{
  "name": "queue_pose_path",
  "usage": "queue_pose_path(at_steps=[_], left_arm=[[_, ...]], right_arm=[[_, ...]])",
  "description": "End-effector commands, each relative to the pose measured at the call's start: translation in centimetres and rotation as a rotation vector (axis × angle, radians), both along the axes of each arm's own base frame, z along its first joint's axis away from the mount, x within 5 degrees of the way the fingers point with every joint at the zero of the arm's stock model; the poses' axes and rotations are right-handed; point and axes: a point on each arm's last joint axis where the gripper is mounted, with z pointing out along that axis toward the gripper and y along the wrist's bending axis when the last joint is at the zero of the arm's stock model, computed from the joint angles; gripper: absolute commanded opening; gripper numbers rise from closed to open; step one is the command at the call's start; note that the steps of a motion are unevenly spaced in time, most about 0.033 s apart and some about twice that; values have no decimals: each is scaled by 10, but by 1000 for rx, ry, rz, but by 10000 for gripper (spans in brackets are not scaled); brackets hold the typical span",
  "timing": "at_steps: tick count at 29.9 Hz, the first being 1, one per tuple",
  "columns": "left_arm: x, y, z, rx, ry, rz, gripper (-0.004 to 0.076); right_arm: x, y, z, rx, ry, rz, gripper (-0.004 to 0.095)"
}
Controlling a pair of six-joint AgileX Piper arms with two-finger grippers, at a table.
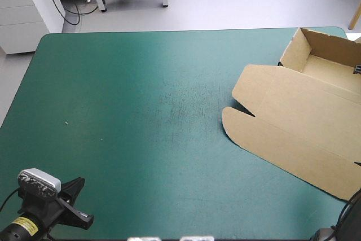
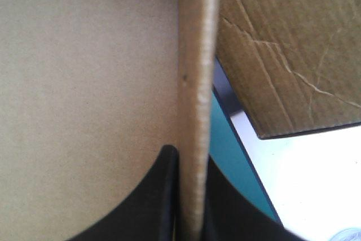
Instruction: Fold the box
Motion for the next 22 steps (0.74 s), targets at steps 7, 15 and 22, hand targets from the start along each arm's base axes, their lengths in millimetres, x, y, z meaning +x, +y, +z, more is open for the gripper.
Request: queue_pose_path(at_steps=[7, 15, 22], left_arm=[[3, -2, 11, -44, -65, 3, -8], [3, -2, 11, -44, -65, 3, -8], [3, -2, 11, -44, -65, 3, -8]], right_arm=[[-18, 3, 53, -54, -79, 21, 424], [-38, 26, 113, -62, -234, 41, 493], [-64, 80, 181, -105, -398, 132, 479]])
